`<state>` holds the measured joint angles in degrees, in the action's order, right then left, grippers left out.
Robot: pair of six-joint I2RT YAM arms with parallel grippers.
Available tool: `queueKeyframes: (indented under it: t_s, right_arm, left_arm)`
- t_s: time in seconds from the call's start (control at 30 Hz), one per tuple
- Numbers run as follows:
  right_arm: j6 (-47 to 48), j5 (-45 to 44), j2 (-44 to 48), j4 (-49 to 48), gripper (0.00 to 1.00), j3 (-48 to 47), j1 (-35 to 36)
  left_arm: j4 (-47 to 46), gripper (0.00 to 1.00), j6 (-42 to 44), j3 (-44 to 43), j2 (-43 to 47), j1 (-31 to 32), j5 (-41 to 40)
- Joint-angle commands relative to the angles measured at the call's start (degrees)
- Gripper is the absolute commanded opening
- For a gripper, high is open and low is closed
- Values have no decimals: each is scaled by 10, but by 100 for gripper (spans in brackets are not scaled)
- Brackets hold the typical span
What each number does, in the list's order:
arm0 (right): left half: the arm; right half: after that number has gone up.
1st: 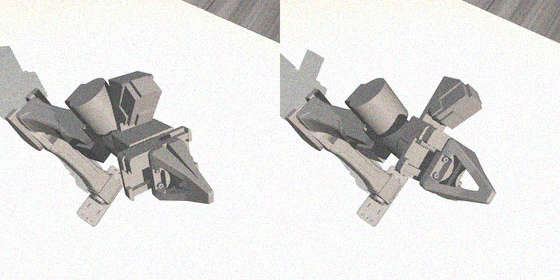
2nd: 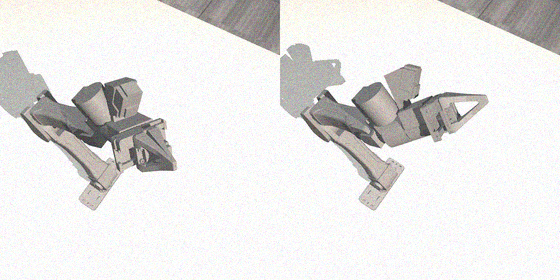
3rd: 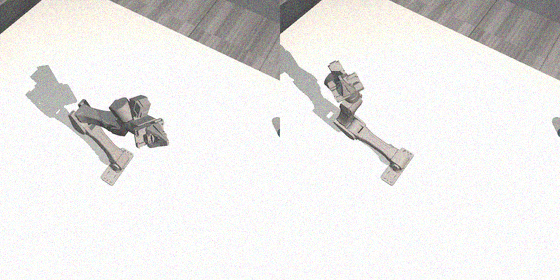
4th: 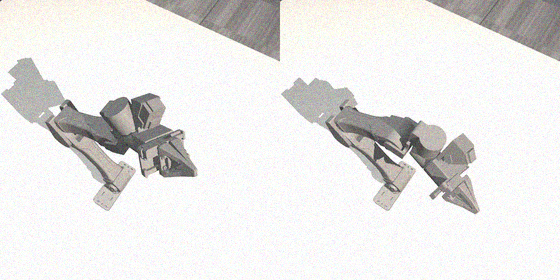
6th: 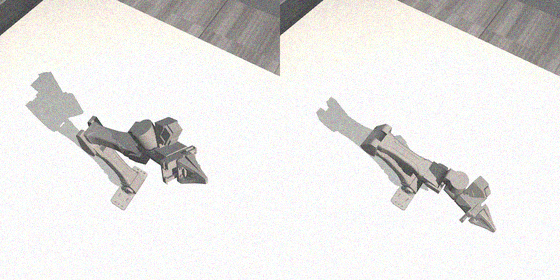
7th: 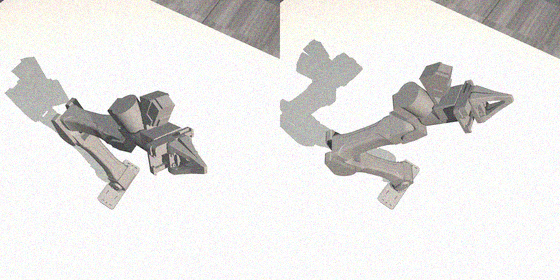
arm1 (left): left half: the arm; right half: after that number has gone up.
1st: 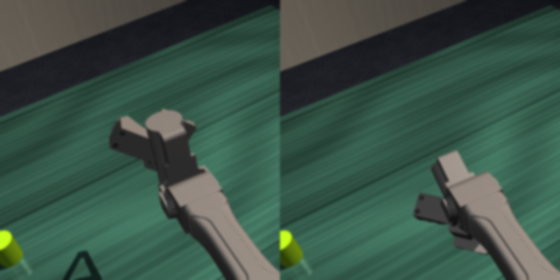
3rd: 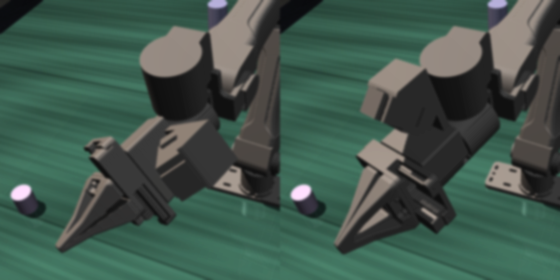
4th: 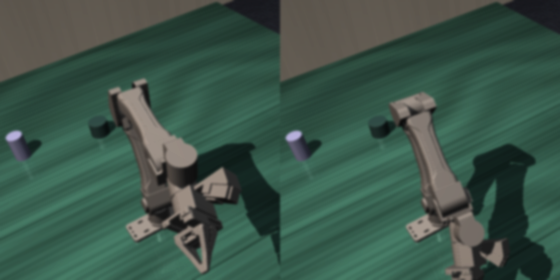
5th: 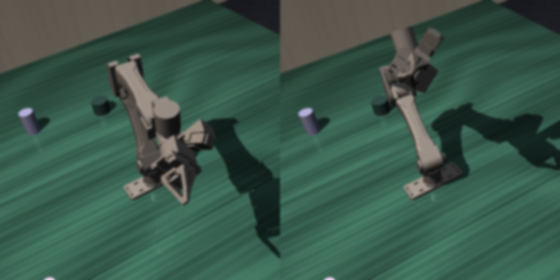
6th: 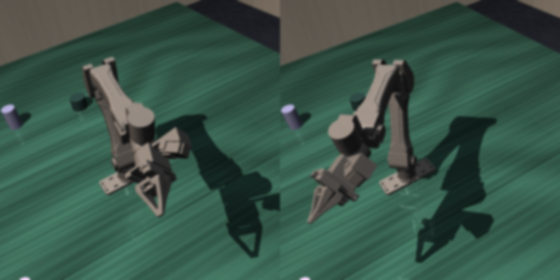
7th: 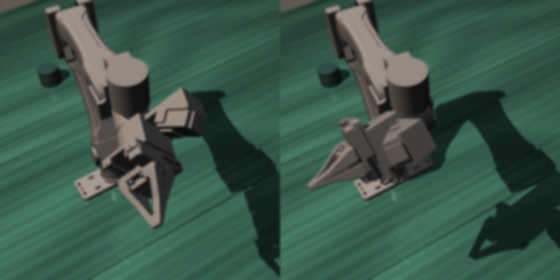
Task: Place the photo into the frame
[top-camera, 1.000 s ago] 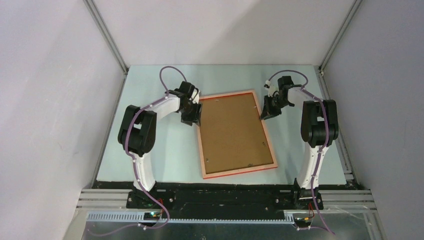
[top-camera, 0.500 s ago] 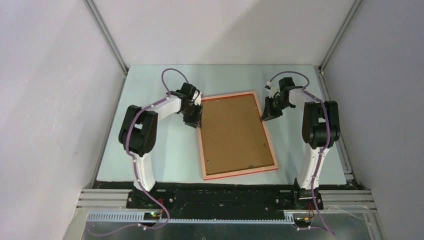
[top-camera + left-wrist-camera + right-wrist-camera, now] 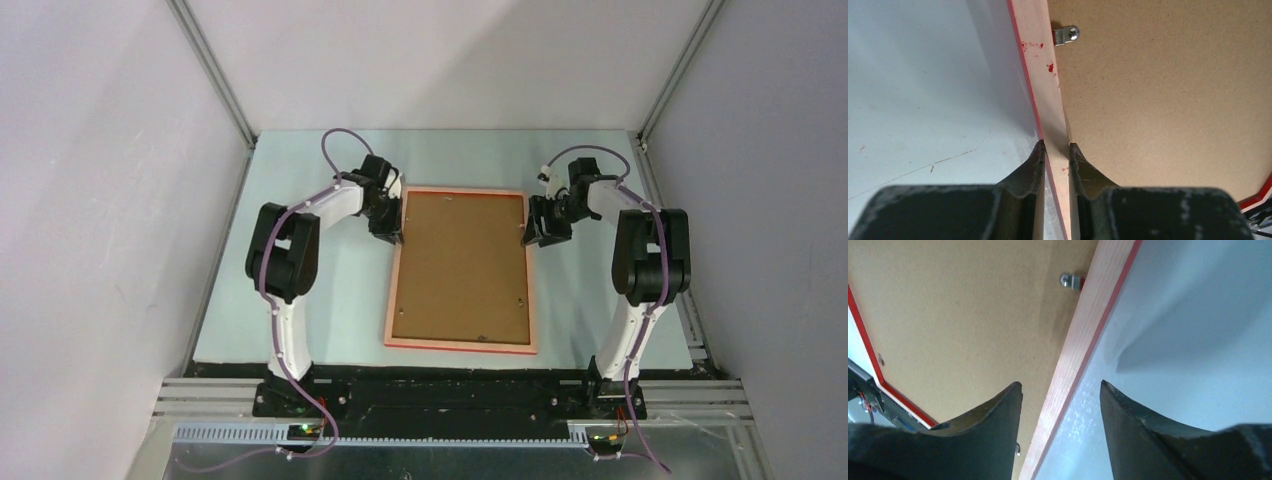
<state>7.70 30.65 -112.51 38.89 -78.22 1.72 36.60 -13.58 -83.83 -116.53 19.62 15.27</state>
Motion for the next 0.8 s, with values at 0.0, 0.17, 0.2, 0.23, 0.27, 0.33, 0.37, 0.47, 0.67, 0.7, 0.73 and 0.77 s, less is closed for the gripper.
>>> queueKeyframes:
  t_s: [0.0,0.17,0.2,0.23,0.27,0.33,0.37,0.47,0.67,0.7,0.73,0.77]
  right_arm:
    - [29,27,54,20,66,33,-12]
    - [50,29,94,30,74,89,-12]
    - [51,28,103,30,74,96,-11]
    - [53,27,107,31,75,108,-9]
    - [54,26,114,32,75,114,-7]
    - [56,24,120,33,75,129,-1]
    - [56,24,122,33,75,136,4]
    - [55,25,123,32,75,145,16]
    - [57,20,110,30,75,152,53]
    - [57,19,108,30,75,152,56]
    - [58,19,108,31,75,154,60]
    - [58,18,108,31,75,155,61]
  left_arm:
    - [-8,0,-13,-34,-15,-5,-18]
    - [-9,0,-49,-59,-32,-6,-40]
    - [-10,0,-55,-61,-35,-7,-43]
    - [-11,0,-65,-63,-38,-8,-43]
    - [-12,0,-71,-65,-40,-8,-43]
    - [-15,0,-87,-68,-46,-12,-45]
    - [-17,0,-90,-68,-48,-15,-47]
    - [-25,0,-107,-63,-48,-20,-49]
    - [-41,0,-129,-40,-38,-33,-52]
    - [-45,0,-131,-35,-37,-35,-53]
    - [-46,0,-134,-34,-35,-36,-53]
    - [-48,0,-135,-29,-35,-37,-54]
